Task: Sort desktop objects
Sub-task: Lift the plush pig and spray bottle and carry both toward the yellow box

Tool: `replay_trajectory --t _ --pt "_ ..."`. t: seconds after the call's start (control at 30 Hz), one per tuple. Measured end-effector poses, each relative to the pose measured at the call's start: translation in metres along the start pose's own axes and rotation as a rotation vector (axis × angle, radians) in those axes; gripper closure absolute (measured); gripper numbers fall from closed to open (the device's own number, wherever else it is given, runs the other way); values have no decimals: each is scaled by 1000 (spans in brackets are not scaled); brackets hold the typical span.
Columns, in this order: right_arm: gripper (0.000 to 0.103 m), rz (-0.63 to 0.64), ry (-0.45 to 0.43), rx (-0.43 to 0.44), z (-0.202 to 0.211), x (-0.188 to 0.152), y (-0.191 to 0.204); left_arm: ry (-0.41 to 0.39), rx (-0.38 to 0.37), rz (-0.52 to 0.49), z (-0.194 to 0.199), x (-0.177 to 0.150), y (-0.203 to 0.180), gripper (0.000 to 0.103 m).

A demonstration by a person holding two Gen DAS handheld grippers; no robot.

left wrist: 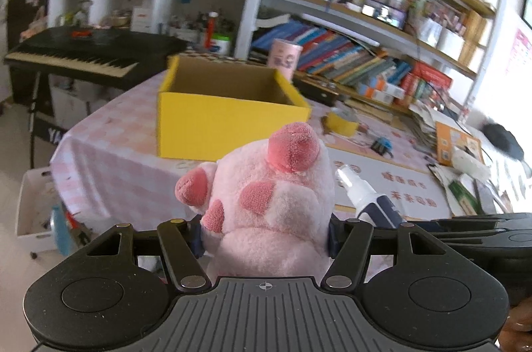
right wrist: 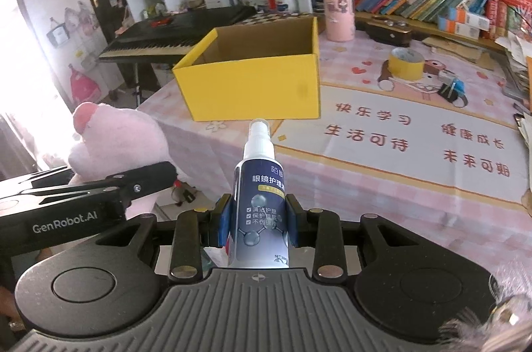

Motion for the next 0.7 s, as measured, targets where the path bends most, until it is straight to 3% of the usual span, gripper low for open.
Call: replay_trajectory --t 0.33,0.7 --pt "73 66 23 51 -23 19 30 -39 81 86 8 9 46 41" --pt "73 28 -24 74 -50 66 22 -61 100 57 -25 42 57 41"
Point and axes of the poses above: each gripper's, at about its wrist camera, not at the fingertips, and z roughly against the way its jaws point, y to its left, x to its top, the point moved 8 cm from there along -z, roughly the way its jaws point, and after that the axes turned 2 degrees about y, right-handed, at the moved point
